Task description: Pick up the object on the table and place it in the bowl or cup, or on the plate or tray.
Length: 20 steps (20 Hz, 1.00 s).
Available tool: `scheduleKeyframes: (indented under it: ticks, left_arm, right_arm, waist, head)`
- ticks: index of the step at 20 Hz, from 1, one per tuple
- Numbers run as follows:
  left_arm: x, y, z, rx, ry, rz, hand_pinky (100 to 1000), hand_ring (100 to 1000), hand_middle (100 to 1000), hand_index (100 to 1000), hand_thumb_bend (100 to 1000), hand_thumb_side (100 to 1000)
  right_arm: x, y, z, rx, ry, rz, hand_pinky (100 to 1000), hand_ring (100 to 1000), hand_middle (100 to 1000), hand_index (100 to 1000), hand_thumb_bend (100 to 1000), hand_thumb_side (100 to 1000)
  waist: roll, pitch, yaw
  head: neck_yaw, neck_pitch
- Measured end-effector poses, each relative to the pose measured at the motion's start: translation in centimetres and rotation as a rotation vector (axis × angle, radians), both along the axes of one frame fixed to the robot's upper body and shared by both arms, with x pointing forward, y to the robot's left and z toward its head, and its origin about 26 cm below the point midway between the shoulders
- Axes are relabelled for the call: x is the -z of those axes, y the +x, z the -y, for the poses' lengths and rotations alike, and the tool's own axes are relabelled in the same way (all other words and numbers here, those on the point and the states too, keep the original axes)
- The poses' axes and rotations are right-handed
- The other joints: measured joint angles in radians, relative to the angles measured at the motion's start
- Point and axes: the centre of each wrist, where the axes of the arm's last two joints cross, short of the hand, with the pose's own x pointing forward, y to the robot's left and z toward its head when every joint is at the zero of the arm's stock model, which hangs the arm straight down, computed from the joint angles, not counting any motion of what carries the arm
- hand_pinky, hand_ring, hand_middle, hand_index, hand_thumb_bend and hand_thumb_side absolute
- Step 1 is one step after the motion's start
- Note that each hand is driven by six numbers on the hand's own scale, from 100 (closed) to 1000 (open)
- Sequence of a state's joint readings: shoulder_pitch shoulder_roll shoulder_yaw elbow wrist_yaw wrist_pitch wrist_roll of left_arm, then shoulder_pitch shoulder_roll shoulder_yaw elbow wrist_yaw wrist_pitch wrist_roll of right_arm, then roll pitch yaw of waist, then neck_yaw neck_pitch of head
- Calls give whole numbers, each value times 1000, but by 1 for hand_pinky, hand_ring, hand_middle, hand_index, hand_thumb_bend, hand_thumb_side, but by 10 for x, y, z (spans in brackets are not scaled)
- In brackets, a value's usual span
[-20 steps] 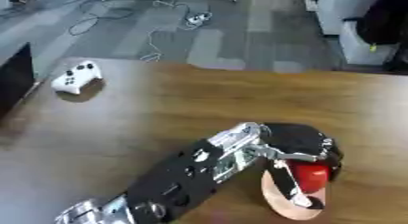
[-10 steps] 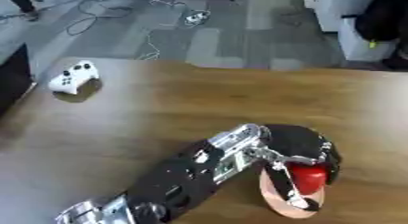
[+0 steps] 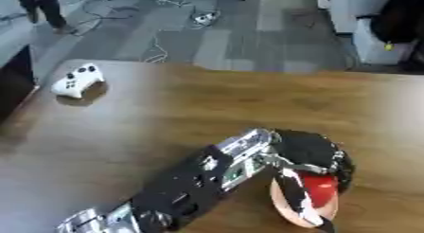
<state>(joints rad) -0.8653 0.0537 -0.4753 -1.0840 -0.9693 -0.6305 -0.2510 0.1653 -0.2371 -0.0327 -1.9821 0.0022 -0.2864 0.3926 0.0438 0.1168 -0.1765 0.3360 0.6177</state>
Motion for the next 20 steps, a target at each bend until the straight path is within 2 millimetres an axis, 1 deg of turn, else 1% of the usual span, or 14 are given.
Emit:
scheduleKeyframes:
  ticks: [1, 2, 3, 16, 17, 19, 20]
  left_arm:
    - [0, 0, 0, 2, 0, 0, 602, 787, 824, 902, 590, 1000]
    - [0, 0, 0, 4, 1, 0, 602, 787, 824, 902, 590, 1000]
    - [0, 0, -1, 6, 0, 0, 650, 821, 853, 940, 589, 1000]
    - [0, 1, -2, 9, 3, -6, 645, 795, 843, 922, 571, 1000]
    - [0, 1, -2, 9, 3, -6, 634, 788, 840, 920, 545, 996]
    - [0, 2, -2, 5, -2, -7, 577, 753, 825, 915, 426, 959]
    - [0, 2, -4, -2, -12, -12, 559, 747, 821, 913, 407, 957]
  right_arm:
    - [0, 0, 0, 0, 0, 0, 500, 572, 475, 961, 100, 948]
    - [0, 0, 0, 0, 0, 0, 500, 572, 475, 961, 100, 948]
    - [0, 0, 0, -1, -1, -1, 500, 571, 475, 961, 100, 946]
    - [0, 0, 0, -2, -5, -5, 500, 570, 475, 962, 100, 947]
    - [0, 0, 0, -2, -5, -5, 500, 570, 475, 962, 100, 947]
    - [0, 0, 0, -2, -5, -5, 500, 570, 475, 962, 100, 949]
    - [0, 0, 0, -2, -6, -5, 500, 570, 475, 963, 100, 951]
  waist:
    - [0, 0, 0]
    - [0, 0, 0]
    - [0, 0, 0]
    - [-1, 0, 3]
    - [-1, 0, 5]
    - [-1, 0, 11]
    - [-1, 0, 16]
  head:
    - [0, 0]
    - [0, 0]
    - [0, -1]
    - [0, -1]
    - [0, -1]
    - [0, -1]
    - [0, -1]
